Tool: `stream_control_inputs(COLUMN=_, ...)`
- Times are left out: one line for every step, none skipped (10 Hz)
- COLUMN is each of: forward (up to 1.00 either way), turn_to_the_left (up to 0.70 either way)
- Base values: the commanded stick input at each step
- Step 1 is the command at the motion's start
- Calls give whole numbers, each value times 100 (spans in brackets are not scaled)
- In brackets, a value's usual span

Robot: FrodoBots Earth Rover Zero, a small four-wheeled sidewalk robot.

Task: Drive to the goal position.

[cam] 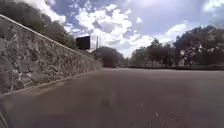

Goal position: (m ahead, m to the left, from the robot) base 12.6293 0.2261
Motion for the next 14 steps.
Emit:
stream_control_inputs(forward=70, turn_to_the_left=0)
stream_control_inputs(forward=70, turn_to_the_left=0)
stream_control_inputs(forward=70, turn_to_the_left=0)
stream_control_inputs(forward=70, turn_to_the_left=0)
stream_control_inputs(forward=70, turn_to_the_left=0)
stream_control_inputs(forward=70, turn_to_the_left=0)
stream_control_inputs(forward=70, turn_to_the_left=0)
stream_control_inputs(forward=70, turn_to_the_left=0)
stream_control_inputs(forward=70, turn_to_the_left=0)
stream_control_inputs(forward=70, turn_to_the_left=0)
stream_control_inputs(forward=70, turn_to_the_left=0)
stream_control_inputs(forward=70, turn_to_the_left=0)
stream_control_inputs(forward=70, turn_to_the_left=0)
stream_control_inputs(forward=70, turn_to_the_left=0)
